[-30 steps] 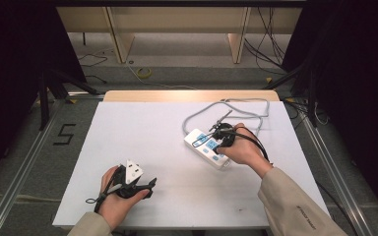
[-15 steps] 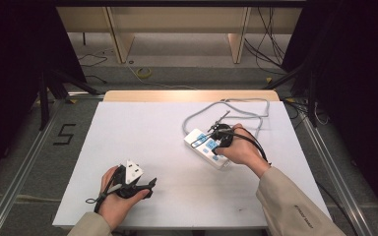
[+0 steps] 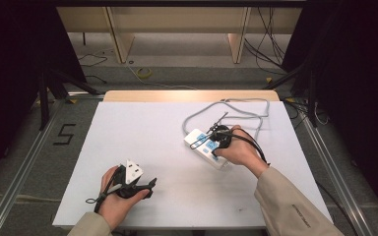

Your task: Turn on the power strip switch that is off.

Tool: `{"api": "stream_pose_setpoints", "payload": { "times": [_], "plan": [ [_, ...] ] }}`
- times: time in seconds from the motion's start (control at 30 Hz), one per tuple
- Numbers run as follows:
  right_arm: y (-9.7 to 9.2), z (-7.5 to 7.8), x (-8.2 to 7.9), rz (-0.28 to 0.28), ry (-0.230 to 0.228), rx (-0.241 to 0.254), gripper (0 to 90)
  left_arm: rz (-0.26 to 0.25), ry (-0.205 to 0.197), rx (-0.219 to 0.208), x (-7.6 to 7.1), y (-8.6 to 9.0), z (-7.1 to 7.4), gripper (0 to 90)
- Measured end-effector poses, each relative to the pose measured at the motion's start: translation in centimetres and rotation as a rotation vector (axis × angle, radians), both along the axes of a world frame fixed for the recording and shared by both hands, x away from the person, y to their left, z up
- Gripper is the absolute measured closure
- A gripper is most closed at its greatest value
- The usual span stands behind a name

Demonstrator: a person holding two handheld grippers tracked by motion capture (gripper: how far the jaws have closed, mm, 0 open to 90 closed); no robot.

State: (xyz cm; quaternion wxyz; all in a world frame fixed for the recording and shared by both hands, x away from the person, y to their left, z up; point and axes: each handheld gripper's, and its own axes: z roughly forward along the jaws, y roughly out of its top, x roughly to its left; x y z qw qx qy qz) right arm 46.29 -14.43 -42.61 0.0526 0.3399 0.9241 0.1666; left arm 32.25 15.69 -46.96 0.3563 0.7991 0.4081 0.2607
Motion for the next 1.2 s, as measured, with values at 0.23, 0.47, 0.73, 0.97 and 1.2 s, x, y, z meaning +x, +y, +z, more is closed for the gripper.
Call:
{"api": "stream_pose_setpoints", "payload": {
  "times": [0.23, 0.47, 0.73, 0.97, 1.2],
  "plan": [
    [-0.12, -0.21, 0.12, -0.002, 0.005, -0.003, 90.0, 0.0, 0.0, 0.0, 0.01, 0.01, -0.01, 23.7],
    [-0.12, -0.32, 0.15, -0.01, 0.014, -0.005, 90.0, 0.0, 0.001, 0.0, 0.01, -0.03, -0.02, 23.7],
    [-0.09, -0.46, 0.12, -0.017, 0.017, -0.006, 90.0, 0.002, 0.0, -0.003, 0.02, -0.06, -0.05, 23.7],
    [-0.2, -0.56, 0.18, -0.03, 0.025, 0.003, 90.0, 0.001, 0.006, 0.001, 0.0, -0.15, -0.06, 23.7],
    [-0.32, -0.77, 0.12, -0.05, 0.026, 0.026, 90.0, 0.0, 0.006, 0.004, 0.01, -0.17, -0.07, 23.7]
  ]
}}
